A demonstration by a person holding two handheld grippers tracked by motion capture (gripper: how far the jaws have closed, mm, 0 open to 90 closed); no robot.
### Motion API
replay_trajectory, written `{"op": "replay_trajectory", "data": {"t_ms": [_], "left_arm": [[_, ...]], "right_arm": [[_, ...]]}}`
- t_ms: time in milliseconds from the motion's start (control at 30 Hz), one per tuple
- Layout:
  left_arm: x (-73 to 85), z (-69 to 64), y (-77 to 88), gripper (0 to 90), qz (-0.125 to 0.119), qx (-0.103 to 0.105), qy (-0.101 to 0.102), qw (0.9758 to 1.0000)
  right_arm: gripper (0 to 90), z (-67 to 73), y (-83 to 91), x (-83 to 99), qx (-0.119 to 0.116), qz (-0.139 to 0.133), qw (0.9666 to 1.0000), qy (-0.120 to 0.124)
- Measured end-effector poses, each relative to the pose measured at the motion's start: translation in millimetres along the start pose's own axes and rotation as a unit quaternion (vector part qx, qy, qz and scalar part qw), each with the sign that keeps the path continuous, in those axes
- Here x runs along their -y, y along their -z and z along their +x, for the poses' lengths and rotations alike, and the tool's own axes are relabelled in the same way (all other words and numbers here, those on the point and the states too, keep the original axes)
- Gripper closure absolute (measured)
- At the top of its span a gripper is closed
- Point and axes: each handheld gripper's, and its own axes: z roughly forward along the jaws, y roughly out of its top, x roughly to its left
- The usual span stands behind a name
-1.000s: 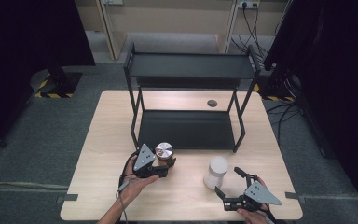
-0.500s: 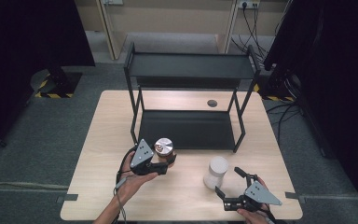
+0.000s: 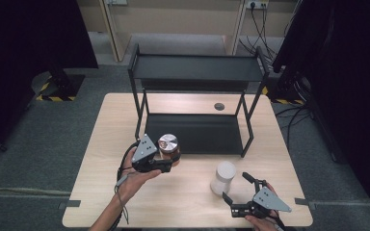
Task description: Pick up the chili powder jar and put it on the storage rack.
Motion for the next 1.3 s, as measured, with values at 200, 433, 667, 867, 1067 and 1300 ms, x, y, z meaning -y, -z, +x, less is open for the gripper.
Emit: {"op": "replay_trajectory", "data": {"t_ms": [200, 433, 667, 867, 1067, 1300], "left_arm": [[-16.9, 3.6, 1.9, 30.6, -0.002, 0.005, 0.001, 1.0000], [-35.8, 10.7, 4.3, 30.5, -0.003, 0.005, 0.009, 0.9999], [-53.5, 14.8, 9.3, 30.5, -0.003, 0.000, 0.014, 0.9999], [-69.3, 18.5, 12.3, 30.6, -0.001, -0.006, 0.014, 0.9999], [-84.5, 24.6, 15.0, 30.6, 0.001, -0.008, 0.016, 0.9998], [-103.3, 30.0, 16.7, 30.6, 0.002, -0.014, 0.016, 0.9998]], "right_arm": [[0.2, -0.1, 0.0, 0.0, 0.000, 0.000, 1.0000, 0.000], [0.2, -0.2, -0.2, 0.0, 0.000, 0.001, 1.0000, 0.000], [0.2, 0.0, -0.1, -0.3, -0.001, 0.002, 1.0000, 0.000], [0.2, -0.2, -0.1, -0.2, -0.001, 0.001, 1.0000, -0.001], [0.2, -0.4, -0.1, -0.2, -0.001, 0.002, 1.0000, -0.002], [0.2, -0.5, -0.1, -0.3, -0.002, 0.002, 1.0000, -0.003]]}}
